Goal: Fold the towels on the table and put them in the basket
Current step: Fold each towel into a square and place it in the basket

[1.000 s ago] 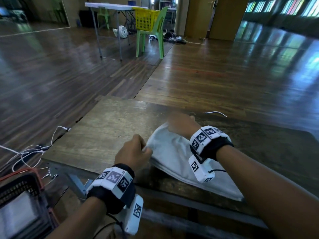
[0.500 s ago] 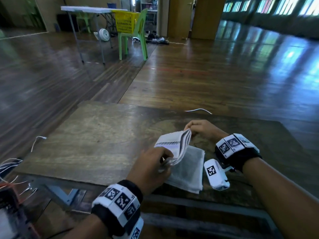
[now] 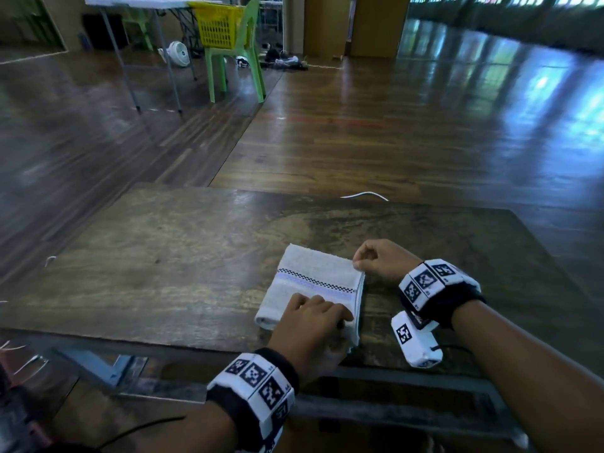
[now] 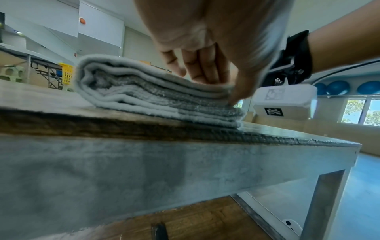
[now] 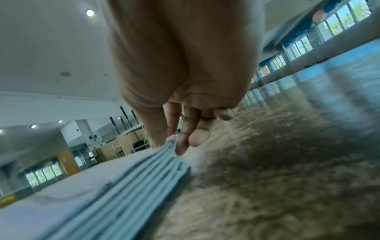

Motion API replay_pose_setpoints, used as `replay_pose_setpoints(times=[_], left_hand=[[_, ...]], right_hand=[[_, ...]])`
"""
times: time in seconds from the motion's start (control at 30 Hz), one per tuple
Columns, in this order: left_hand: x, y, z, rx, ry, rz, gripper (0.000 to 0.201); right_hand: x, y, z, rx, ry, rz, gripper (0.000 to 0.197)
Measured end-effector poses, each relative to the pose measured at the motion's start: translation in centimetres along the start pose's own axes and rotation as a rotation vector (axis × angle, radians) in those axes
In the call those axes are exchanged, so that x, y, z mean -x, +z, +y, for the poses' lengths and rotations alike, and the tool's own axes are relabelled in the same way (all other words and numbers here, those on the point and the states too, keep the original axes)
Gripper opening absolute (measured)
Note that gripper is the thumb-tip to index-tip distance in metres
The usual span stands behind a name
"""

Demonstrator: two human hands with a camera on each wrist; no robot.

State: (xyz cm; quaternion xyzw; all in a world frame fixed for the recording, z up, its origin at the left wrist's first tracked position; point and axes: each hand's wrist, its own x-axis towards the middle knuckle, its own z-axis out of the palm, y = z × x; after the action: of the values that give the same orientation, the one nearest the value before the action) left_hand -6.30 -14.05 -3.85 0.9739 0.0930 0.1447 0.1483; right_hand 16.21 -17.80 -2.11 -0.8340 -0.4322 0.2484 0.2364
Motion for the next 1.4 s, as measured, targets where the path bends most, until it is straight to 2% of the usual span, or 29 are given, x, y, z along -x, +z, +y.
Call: replay_pose_setpoints(times=[0.07, 0.17, 0.2, 0.23, 0.3, 0.37, 0.43, 0.6, 0.7, 0.8, 0.83, 0.9, 0.97, 1.03, 1.13, 1.23, 1.4], left_hand=[[-0.7, -0.9, -0.3, 0.061, -0.055, -0.023, 0.03], [-2.8, -2.4, -1.9, 0.084, -0.208, 0.119, 0.025], [-3.6, -2.8, -2.9, 0.045, -0.252, 0.123, 0.023], [-4.2, -3.0, -3.8, 0.004, -0.294, 0.083, 0.023], [-4.8, -3.0, -5.4, -0.079, -0.331, -0.059, 0.027], [-4.8, -3.0, -6.4, -0.158, -0.291, -0.17, 0.034], [-4.9, -3.1, -6.9, -0.193, -0.25, -0.262, 0.041], [-4.8, -3.1, -7.7, -0.24, -0.232, -0.391, 0.047], [-4.5, -3.2, -7.5, -0.258, -0.221, -0.408, 0.045], [-4.5, -4.2, -6.2, -0.358, -0.193, -0.376, 0.036], [-4.4, -4.4, -5.7, -0.398, -0.183, -0.394, 0.032], [-4.3, -4.6, -5.0, -0.433, -0.143, -0.457, 0.034], [-3.9, -4.4, -4.5, -0.356, -0.121, -0.503, 0.035], [-3.6, -4.0, -4.1, -0.272, -0.108, -0.453, 0.03], [-3.7, -3.1, -3.8, -0.196, -0.165, -0.297, 0.019], [-4.1, -1.9, -4.6, -0.11, -0.242, -0.218, 0.024], [-5.1, -1.4, -5.1, 0.028, -0.305, -0.143, 0.009]], right_hand=[[0.1, -0.2, 0.0, 0.081, 0.02, 0.048, 0.015], [0.6, -0.7, -0.8, 0.095, 0.051, 0.174, 0.006], [1.0, -0.7, -1.3, 0.118, 0.023, 0.217, 0.01], [1.6, -0.8, -1.8, 0.156, -0.014, 0.223, 0.012], [3.8, -0.5, -3.0, 0.244, -0.126, 0.141, 0.012], [6.3, 0.3, -3.8, 0.348, -0.273, 0.001, 0.015], [8.7, 1.3, -4.2, 0.414, -0.375, -0.077, 0.023], [11.9, 3.4, -3.3, 0.556, -0.459, -0.097, 0.035], [12.0, 3.3, -1.9, 0.654, -0.426, -0.068, 0.04], [11.2, 2.0, -0.5, 0.747, -0.357, 0.008, 0.061], [10.8, 1.5, -0.1, 0.768, -0.322, 0.03, 0.061], [9.9, 0.4, 0.5, 0.78, -0.24, 0.053, 0.047], [9.1, -0.3, 0.9, 0.713, -0.166, 0.061, 0.035], [8.2, -0.5, 1.4, 0.602, -0.134, 0.084, 0.028], [6.9, -0.3, 1.9, 0.406, -0.141, 0.088, 0.019], [5.7, -0.6, 2.0, 0.22, -0.139, 0.054, 0.029], [4.5, -1.6, 2.7, 0.17, -0.134, 0.034, 0.012]])
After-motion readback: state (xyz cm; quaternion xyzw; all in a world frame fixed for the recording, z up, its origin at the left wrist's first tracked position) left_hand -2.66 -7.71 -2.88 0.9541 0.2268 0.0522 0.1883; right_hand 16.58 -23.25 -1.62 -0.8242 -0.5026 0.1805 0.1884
